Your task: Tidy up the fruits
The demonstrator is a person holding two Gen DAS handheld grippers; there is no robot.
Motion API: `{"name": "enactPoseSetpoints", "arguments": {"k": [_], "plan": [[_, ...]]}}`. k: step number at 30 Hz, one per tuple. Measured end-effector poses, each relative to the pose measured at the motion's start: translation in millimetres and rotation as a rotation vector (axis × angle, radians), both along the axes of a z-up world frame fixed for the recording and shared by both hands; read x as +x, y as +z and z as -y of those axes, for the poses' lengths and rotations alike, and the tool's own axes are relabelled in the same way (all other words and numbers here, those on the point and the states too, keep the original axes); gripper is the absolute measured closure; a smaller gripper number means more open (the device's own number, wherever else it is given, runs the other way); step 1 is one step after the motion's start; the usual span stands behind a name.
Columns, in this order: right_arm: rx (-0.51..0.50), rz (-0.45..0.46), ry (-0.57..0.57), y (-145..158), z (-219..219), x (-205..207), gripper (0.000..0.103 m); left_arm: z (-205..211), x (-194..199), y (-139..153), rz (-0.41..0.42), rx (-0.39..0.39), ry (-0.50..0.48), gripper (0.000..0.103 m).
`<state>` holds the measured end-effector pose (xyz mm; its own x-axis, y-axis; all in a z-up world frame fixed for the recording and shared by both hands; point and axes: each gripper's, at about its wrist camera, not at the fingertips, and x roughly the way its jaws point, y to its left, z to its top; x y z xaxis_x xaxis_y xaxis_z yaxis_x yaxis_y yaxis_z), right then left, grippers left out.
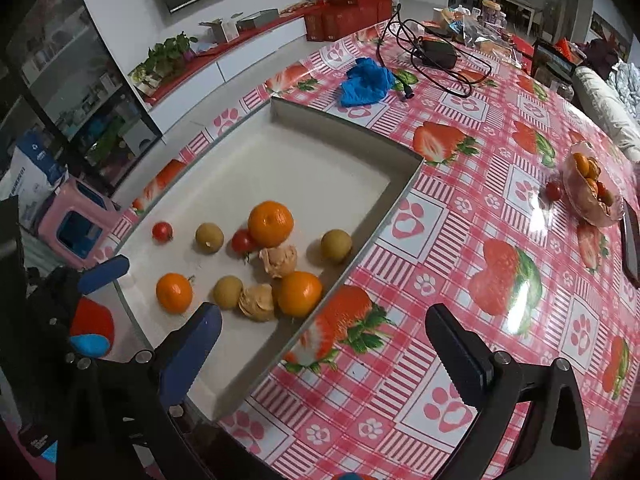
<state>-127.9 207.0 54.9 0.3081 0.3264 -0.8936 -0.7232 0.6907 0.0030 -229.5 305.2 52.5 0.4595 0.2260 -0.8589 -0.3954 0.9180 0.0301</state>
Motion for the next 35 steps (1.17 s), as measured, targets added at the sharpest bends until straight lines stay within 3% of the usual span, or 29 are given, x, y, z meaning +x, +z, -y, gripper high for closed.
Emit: {"name": "enactPoseSetpoints", "arguments": {"k": [10,35], "plan": [[-0.034,-0.005,0.004,-10.3,4.7,-2.8,0.001,13.0,0.1,-0.1,-0.023,0.051,-0.028,0.0],[-0.076,0.014,0.021,-17.3,2.6,-12.7,0.001,20.0,-3.4,-1.8,-0.017,0.087,-0.054,0.0]]}}
